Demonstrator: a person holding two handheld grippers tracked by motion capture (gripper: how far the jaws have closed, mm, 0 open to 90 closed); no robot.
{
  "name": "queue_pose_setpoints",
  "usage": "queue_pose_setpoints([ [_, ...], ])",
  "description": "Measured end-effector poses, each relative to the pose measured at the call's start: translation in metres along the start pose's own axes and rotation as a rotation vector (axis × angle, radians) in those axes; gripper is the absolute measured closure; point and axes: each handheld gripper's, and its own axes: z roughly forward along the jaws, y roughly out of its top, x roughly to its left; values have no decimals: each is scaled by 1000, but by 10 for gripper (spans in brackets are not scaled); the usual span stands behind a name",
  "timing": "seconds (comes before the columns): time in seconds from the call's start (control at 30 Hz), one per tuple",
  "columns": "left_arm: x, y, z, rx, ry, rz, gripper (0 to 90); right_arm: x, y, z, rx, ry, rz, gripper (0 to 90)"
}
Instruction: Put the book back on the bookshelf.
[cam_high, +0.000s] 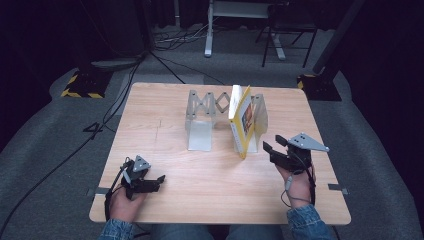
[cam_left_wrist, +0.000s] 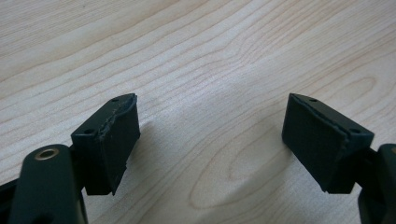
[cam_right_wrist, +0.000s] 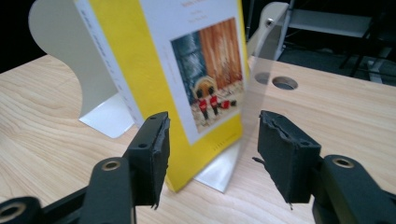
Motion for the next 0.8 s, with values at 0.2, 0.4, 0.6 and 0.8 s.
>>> queue_pose_setpoints([
  [0.2, 0, 1, 1, -2, 3, -5, 187, -17, -12, -10, 22, -20, 15, 424],
  [0.4, 0, 2, 2, -1, 13, -11, 186, -39, -24, -19, 58, -44, 36, 411],
  [0.6, 0, 2, 2, -4, 15, -17, 186, -67, -40, -24, 104, -79, 70, 406],
  [0.8, 0, 2, 2, -4, 15, -22, 186, -90, -55, -21, 142, -118, 94, 398],
])
